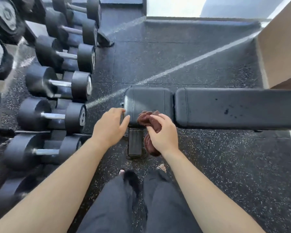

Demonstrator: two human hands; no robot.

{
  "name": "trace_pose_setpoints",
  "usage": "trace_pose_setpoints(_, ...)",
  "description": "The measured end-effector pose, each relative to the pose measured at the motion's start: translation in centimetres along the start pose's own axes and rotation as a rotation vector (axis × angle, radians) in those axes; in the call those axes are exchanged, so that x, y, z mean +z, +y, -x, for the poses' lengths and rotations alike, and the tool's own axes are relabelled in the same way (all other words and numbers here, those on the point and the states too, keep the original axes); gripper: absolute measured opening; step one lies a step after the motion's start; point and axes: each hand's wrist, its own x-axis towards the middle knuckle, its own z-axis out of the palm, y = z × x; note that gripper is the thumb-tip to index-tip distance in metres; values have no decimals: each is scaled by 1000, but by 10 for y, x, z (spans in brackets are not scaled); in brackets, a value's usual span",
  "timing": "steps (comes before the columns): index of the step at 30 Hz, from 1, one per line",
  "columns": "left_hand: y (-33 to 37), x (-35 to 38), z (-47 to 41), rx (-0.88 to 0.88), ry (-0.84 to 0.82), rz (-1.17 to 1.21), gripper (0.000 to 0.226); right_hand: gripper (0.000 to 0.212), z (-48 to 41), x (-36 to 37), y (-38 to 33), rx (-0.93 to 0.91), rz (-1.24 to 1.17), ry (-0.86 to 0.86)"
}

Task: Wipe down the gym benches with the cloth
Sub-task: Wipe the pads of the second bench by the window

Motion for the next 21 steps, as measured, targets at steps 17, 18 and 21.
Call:
trace_pose_setpoints(17, -112, 224, -231, 152, 99, -8, 45, 37, -184, 193, 174, -39, 322, 223)
trace_pose_setpoints(18, -115, 236, -240, 169, 128, -12, 46, 35, -190, 198, 179, -61, 341, 262)
trace_pose_setpoints(21, -126, 265, -257, 208, 276, -18, 48, 32, -210, 205, 186, -93, 324, 365)
